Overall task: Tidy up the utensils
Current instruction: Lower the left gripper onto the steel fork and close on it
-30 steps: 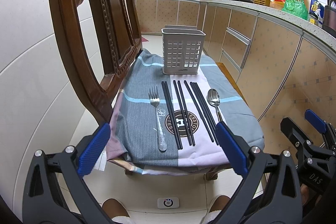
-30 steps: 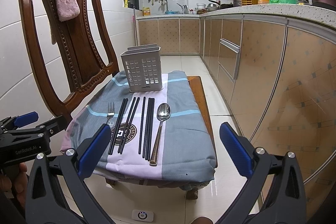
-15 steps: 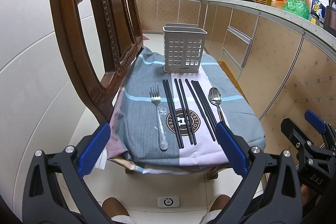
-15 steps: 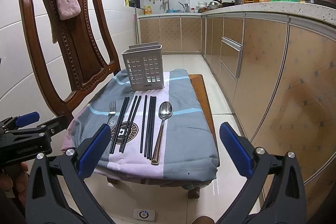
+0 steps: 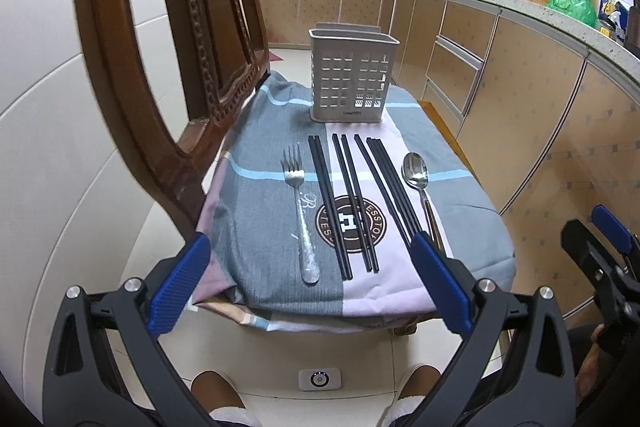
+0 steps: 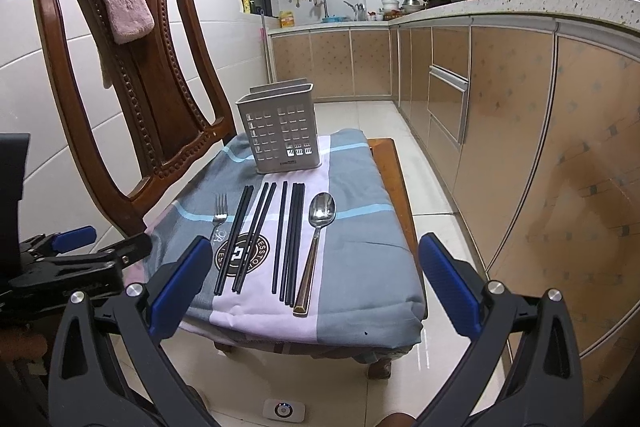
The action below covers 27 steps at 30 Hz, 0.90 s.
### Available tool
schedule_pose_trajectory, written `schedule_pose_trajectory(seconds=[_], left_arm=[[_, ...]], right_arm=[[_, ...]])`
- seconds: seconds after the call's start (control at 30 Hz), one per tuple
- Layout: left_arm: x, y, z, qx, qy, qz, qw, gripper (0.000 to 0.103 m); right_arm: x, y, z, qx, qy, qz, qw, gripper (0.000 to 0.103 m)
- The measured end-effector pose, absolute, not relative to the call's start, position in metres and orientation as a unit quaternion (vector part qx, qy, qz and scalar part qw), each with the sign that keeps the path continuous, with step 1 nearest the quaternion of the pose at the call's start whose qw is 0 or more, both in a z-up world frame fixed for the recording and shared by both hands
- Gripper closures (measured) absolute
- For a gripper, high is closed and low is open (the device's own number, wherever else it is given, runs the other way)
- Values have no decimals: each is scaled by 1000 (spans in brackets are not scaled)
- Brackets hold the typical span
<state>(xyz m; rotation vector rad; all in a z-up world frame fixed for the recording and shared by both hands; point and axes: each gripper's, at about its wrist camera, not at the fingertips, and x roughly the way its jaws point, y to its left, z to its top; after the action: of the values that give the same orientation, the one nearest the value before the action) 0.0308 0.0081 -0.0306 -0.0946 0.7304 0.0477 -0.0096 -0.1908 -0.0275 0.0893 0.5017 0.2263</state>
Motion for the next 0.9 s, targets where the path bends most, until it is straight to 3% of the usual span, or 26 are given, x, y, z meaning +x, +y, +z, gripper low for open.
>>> schedule_pose_trajectory(seconds=[0.23, 0.27, 0.33, 0.57, 0.7, 0.9], left_arm=[[81, 13, -42, -55, 382, 33, 922, 5], [93, 14, -45, -55, 390, 27, 919, 8], [113, 14, -55, -43, 408, 16, 912, 25], [176, 30, -92, -26, 421, 7, 907, 39], [199, 43, -110, -33, 431, 4, 902, 57], [221, 57, -121, -48, 420, -19, 906, 59]], right_arm=[[3, -198, -37, 58, 261, 113, 957, 3], [5, -200, -37, 65, 263, 116, 956, 3], [8, -203, -38, 71, 262, 114, 956, 3], [21, -211, -45, 82, 275, 120, 950, 3], [30, -216, -51, 85, 283, 117, 948, 3], [38, -220, -55, 97, 292, 115, 944, 3]])
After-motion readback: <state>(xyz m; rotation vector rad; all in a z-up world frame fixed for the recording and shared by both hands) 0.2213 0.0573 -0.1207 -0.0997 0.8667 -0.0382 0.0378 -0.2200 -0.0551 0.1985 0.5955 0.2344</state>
